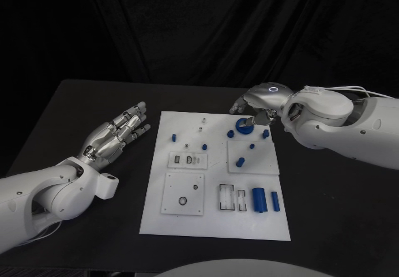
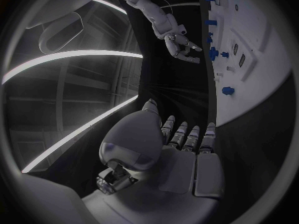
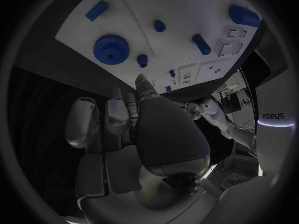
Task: Assemble the parts on the task board
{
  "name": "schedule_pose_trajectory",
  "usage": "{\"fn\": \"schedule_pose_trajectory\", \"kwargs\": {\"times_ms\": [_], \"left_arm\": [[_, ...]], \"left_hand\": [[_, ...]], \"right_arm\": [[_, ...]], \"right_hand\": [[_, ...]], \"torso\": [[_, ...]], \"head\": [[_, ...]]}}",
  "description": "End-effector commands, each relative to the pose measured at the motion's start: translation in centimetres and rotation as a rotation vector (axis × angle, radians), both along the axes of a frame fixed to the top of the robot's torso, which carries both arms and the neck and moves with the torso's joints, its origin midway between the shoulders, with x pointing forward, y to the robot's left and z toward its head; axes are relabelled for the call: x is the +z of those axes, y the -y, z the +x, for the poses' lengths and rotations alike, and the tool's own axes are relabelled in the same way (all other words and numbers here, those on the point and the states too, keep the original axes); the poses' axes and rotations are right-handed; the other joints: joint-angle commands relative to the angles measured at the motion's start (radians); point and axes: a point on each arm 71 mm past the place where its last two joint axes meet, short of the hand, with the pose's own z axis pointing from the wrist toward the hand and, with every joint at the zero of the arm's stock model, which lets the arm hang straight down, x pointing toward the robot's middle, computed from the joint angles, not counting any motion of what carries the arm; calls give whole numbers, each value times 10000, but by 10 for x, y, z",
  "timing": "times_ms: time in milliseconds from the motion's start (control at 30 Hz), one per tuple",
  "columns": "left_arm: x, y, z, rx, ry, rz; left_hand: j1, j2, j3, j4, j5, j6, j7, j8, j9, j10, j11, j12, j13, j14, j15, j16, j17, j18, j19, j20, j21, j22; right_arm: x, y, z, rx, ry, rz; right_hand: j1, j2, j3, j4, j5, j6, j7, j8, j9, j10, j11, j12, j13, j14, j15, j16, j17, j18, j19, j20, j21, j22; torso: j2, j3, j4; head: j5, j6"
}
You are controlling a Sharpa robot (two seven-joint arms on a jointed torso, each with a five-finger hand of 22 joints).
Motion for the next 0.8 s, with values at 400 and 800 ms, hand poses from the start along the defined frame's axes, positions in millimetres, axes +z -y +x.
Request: {"fn": "schedule_pose_trajectory", "kwargs": {"times_ms": [400,800], "left_arm": [[25,2,-8,147,2692,-1188],[28,1,-9,454,3164,-1177]], "left_hand": [[326,-153,-81,-4,310,391,142,16,35,56,-278,110,15,-329,-1186,-86,-85,-86,-158,-1484,-95,-53],[436,-383,-235,-2,517,863,364,64,75,189,-1247,163,32,-246,-2136,-69,-66,-536,-28,-2849,-18,-32]], "right_arm": [[-8,1,-10,166,-7,-168],[-17,0,-6,234,-246,-324]], "right_hand": [[-142,-301,579,191,458,40,109,-326,8,379,121,-443,9,-5,230,-148,-161,-102,-26,191,52,64],[-94,-280,788,139,875,154,189,-405,24,658,109,-596,7,11,255,-90,-38,-109,-27,226,81,161]], "torso": [[60,-3,20],[109,-2,11]], "head": [[-25,-142],[-53,-59]]}}
